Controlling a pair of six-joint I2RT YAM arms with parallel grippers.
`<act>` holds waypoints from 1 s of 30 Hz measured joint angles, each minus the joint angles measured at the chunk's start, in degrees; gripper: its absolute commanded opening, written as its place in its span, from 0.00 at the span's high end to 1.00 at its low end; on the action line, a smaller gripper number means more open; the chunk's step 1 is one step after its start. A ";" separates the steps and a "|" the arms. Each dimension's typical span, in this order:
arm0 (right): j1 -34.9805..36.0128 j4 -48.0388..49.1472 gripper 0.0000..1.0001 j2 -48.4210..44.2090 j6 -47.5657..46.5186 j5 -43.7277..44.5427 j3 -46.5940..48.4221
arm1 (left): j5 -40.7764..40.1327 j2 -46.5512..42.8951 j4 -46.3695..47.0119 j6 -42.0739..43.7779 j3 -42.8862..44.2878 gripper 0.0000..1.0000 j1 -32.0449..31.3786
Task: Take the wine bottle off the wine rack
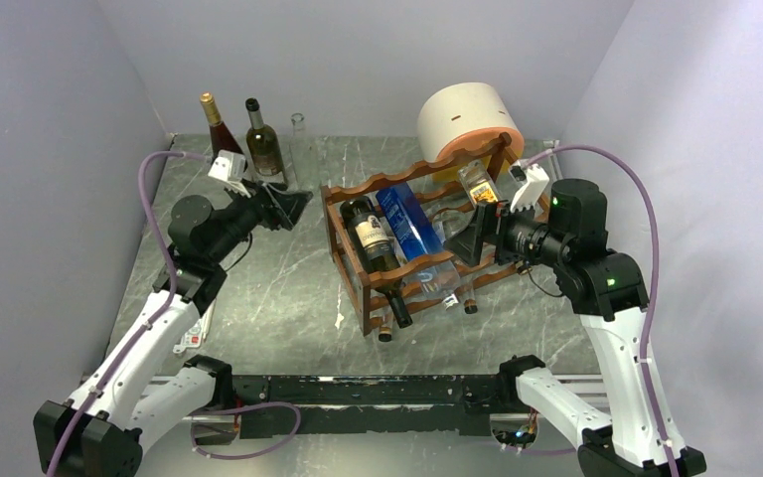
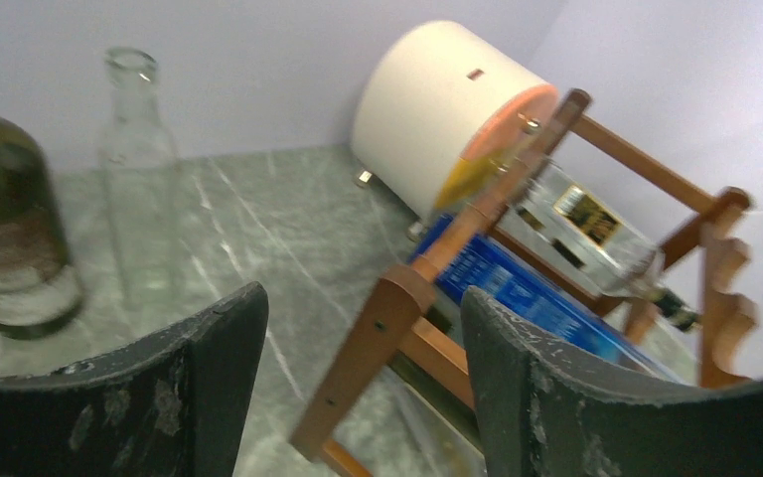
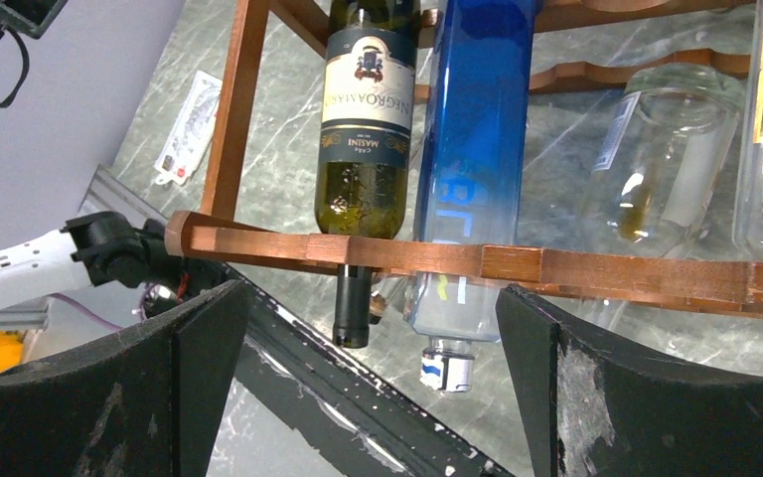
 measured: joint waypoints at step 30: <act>0.00 -0.50 0.00 -8.92 -0.02 5.88 -7.54 | 4.70 21.24 -0.85 -16.81 6.86 0.65 -9.38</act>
